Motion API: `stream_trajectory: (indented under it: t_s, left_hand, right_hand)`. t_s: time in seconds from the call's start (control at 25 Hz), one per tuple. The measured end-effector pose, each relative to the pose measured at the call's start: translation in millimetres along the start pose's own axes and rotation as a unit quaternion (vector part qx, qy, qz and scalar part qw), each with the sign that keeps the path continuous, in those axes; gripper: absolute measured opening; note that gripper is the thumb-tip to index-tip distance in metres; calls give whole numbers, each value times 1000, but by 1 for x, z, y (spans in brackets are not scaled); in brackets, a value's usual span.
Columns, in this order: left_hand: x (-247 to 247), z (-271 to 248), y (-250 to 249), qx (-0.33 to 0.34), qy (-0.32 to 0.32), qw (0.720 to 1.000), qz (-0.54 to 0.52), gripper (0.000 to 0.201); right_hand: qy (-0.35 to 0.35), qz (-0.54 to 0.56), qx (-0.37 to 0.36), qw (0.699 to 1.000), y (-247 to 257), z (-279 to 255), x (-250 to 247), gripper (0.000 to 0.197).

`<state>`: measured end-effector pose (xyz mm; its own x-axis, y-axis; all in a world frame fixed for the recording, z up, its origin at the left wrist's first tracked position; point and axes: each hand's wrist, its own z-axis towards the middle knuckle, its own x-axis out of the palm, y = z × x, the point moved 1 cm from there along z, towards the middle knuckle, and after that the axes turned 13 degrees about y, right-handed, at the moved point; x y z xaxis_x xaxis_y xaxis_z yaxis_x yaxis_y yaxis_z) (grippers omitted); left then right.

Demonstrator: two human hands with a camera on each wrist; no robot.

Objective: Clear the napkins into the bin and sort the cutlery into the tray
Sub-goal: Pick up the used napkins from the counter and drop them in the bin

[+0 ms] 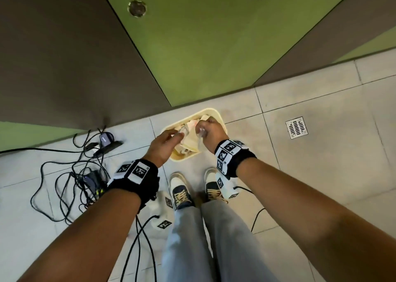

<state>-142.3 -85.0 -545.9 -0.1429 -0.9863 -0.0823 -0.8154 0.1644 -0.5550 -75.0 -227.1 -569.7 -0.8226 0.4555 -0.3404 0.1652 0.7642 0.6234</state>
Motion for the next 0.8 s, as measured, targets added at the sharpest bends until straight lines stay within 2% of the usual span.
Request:
stream_trajectory:
  t_s: [0.08, 0.2, 0.32, 0.48, 0.56, 0.68, 0.72, 0.8]
  left_hand:
    - [0, 19, 10, -17, 4, 1000, -4, 28]
    - [-1, 50, 25, -51, 26, 998, 17, 48]
    - [-2, 80, 36, -65, 22, 998, 10, 50]
    - [0, 120, 46, -42, 9, 999, -9, 38]
    - [2, 135, 54, -49, 9, 999, -4, 44]
    - [6, 151, 69, -81, -19, 996, 42, 54]
    - [8, 152, 72, -86, -36, 993, 68, 58]
    - [10, 156, 78, -56, -57, 987, 136, 65]
  right_hand:
    - [24, 4, 5, 1000, -10, 19, 6, 28]
    - [36, -74, -7, 997, -20, 47, 15, 34]
    - [65, -69, 6, 995, -23, 71, 26, 44]
    - [90, -102, 15, 991, -36, 109, 33, 33]
    - [106, -130, 16, 986, -45, 119, 31, 23]
    - [107, -254, 31, 961, -61, 130, 33, 22]
    - [105, -273, 36, 956, -65, 133, 33, 24]
    - [109, -254, 42, 960, -72, 140, 37, 37]
